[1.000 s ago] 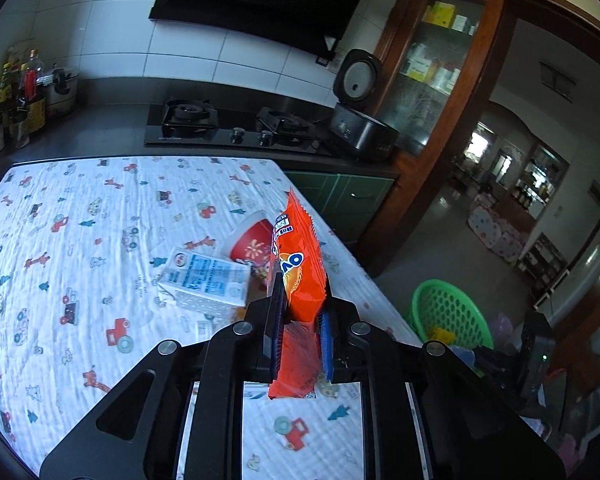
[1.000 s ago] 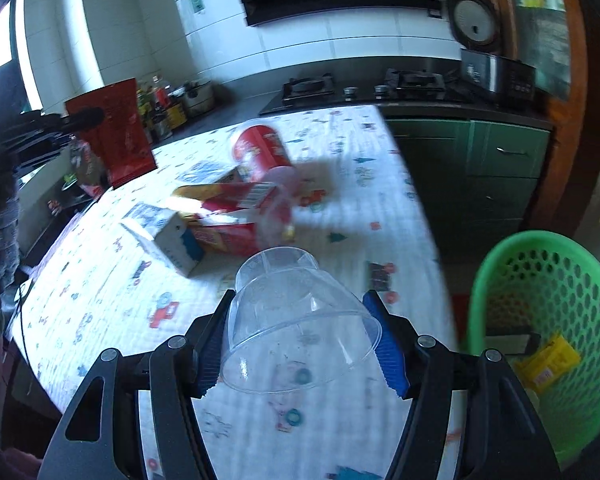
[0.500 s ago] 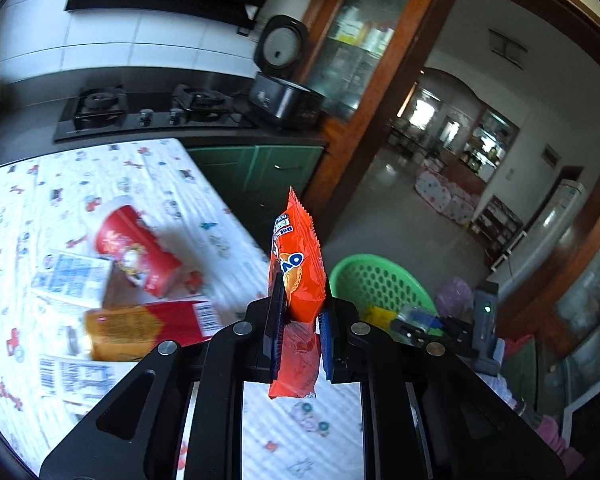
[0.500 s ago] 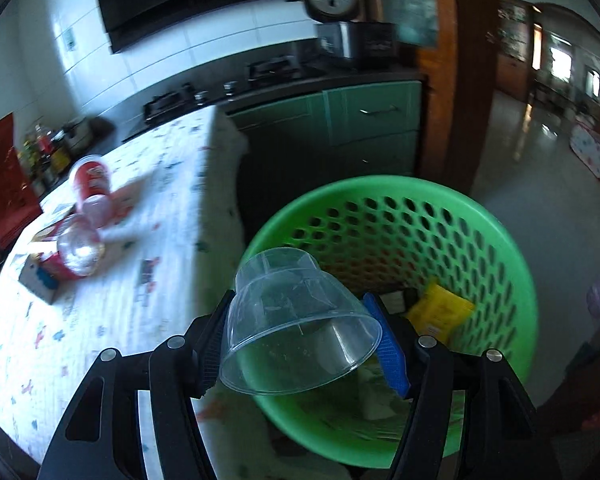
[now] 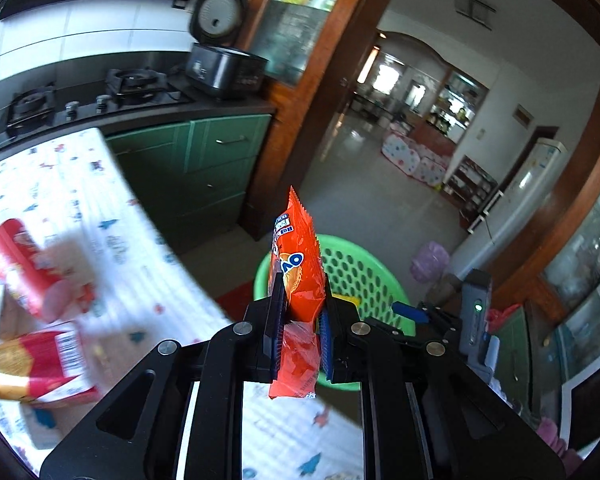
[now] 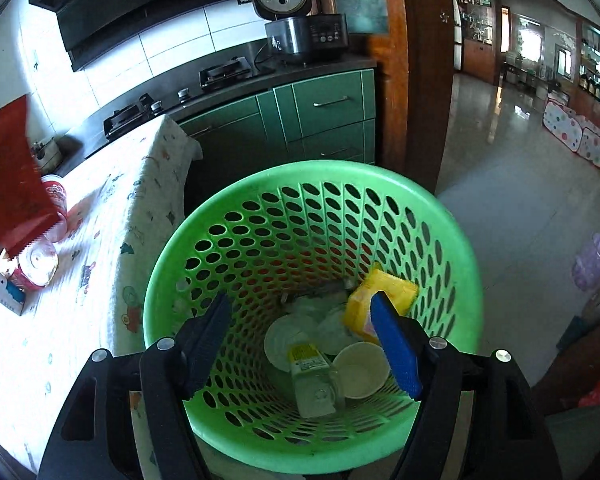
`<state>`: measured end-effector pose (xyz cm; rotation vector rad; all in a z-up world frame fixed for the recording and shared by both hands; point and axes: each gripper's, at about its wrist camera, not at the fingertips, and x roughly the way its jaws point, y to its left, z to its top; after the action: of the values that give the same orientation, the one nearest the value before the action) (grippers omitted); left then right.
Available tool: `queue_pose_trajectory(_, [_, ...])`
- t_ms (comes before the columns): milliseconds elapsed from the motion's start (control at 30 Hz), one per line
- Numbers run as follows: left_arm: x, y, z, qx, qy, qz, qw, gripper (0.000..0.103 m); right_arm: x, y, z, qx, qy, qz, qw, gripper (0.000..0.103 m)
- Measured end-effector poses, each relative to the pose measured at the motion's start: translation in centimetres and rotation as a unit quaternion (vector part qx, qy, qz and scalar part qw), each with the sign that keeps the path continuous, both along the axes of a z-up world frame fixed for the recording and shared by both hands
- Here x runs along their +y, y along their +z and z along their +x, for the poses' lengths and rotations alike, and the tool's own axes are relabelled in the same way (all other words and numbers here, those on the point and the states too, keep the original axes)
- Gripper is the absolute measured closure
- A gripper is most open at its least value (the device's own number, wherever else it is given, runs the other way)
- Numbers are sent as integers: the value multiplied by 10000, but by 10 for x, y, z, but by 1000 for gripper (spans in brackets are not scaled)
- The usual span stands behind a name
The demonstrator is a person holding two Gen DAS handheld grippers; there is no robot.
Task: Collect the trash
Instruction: 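Carry the snack pack and clear cup over the green basket and open both tools, then move both tools back to the table toward the juice bottle and milk cartons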
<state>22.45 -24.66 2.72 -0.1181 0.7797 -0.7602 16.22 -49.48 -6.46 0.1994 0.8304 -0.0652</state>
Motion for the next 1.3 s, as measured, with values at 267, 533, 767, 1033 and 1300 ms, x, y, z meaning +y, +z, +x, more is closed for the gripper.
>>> queue_pose_trajectory(267, [-57, -25, 13, 252, -323, 120, 9991, 89, -8, 14, -26, -254, -53, 2, 9997, 30])
queue_pose_trajectory(533, [-94, -56, 23, 542, -510, 189, 9970, 88, -11, 20, -45, -407, -93, -58, 9991, 27])
queue_pose_trajectory(767, [-100, -70, 21, 638, -407, 337, 9966, 53, -12, 13, -52, -366, -77, 14, 9993, 27])
queue_pose_trajectory(1033, [-72, -59, 11, 508, -138, 539, 9972, 48, -1, 18, -54, -430, 34, 95, 9990, 25])
queue_pose_trajectory(1300, [-15, -41, -4, 354, 407, 738, 9958, 47, 35, 35, -54, -594, 430, 74, 9973, 22])
